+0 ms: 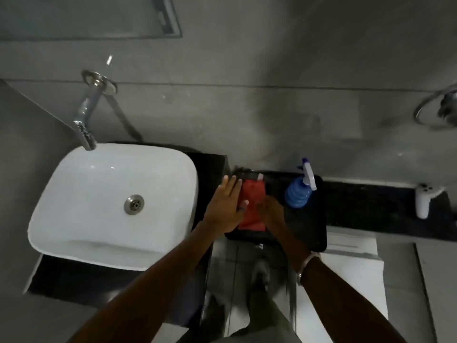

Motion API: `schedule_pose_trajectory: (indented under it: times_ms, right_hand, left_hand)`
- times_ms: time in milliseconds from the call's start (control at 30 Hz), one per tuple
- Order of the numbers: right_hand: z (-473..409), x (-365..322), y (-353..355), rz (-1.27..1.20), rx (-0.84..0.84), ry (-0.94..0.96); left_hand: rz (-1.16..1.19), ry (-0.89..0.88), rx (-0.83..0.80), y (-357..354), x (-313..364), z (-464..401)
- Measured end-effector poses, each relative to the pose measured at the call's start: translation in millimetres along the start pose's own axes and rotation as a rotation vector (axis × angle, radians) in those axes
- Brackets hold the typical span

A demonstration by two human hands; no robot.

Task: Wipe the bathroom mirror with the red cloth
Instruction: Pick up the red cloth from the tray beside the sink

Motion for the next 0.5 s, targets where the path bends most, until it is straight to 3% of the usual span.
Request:
schedule_pose_trajectory:
  times_ms: [133, 300, 400, 500]
  right_hand:
    - [-24.9, 24.9, -14.5, 0.013, 0.079, -0.201]
    - [-57.2, 36.5, -38.5, -0.114, 0.111, -0.364]
    - [-60.6, 26.3, -39.6, -0.227, 0.045, -0.242]
    - [-49.1, -16.7, -22.6, -0.280, 0.054, -0.105]
  left_hand:
    - [-0.109, 0.081, -0.102, -47.6, -17.2, -15.1]
    - [0.011, 0.127, -0.158, -76.4, -38.2, -30.0]
    - [0.332, 0.230, -0.144, -74.0, -36.1, -27.2]
    - [0.930, 0.518, -0.038, -48.9, -33.9, -30.8]
Point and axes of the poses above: each hand's wrist, its own z-axis away from the middle knuckle, its own y-axis out of the back of the hand, x = y × z, the point moved 5 cm from there along -z, towards the middle knuckle, and after that the axes turned 8 degrees about x, right-handed, at the moved point
